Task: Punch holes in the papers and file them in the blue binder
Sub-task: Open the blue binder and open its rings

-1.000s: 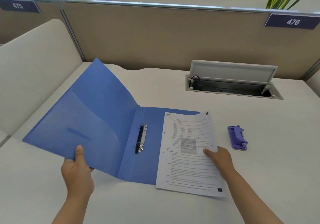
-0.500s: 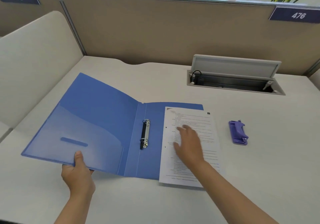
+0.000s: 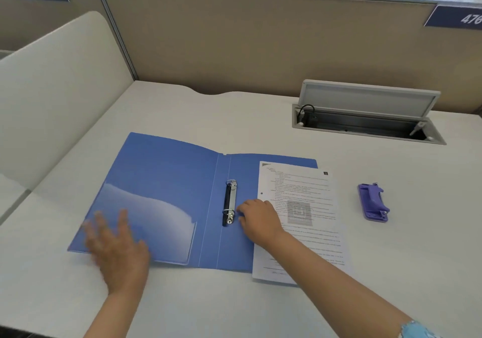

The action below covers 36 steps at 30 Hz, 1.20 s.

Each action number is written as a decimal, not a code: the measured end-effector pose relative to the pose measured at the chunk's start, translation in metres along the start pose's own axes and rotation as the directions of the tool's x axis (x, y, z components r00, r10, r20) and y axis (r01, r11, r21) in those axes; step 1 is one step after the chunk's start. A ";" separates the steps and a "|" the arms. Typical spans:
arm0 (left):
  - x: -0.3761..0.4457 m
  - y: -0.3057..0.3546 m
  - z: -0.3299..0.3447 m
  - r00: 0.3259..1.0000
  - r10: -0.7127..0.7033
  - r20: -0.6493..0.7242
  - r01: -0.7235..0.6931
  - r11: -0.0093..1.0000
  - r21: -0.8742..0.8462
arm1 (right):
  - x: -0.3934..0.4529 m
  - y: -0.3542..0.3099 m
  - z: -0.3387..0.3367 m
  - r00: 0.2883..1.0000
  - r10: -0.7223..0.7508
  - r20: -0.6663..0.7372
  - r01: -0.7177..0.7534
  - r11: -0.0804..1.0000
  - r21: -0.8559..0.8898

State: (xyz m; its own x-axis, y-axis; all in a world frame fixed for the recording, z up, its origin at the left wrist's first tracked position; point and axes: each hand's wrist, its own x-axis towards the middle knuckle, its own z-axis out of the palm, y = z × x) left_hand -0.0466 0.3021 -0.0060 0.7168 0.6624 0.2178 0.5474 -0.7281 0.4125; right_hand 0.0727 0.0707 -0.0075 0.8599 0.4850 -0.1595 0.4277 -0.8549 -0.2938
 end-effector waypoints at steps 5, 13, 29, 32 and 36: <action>0.002 0.049 0.023 0.859 0.269 0.435 -0.271 0.961 -0.059 | 0.012 -0.007 -0.002 0.997 0.069 0.043 -0.069 0.998 0.005; 0.002 0.123 0.050 0.732 0.389 0.559 -0.572 0.796 0.196 | 0.017 -0.014 -0.008 0.997 0.021 0.076 -0.009 0.988 -0.151; 0.009 0.125 0.072 0.641 0.465 0.610 -0.680 0.712 0.172 | 0.014 -0.021 -0.007 0.996 0.045 0.076 -0.036 0.992 -0.122; 0.009 0.127 0.064 0.645 0.430 0.632 -0.663 0.727 0.181 | 0.013 -0.015 -0.005 0.998 0.048 0.051 -0.045 0.997 -0.065; 0.010 0.126 0.056 0.685 0.507 0.523 -0.672 0.717 0.185 | 0.008 -0.008 0.000 0.999 0.035 0.027 -0.035 0.999 -0.019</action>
State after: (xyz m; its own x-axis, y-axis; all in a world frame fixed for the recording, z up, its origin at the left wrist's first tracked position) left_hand 0.0540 0.2067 -0.0013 0.9945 -0.0074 -0.1045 -0.0089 -0.9999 -0.0137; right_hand 0.0758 0.0816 -0.0060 0.8666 0.4593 -0.1949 0.4027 -0.8745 -0.2703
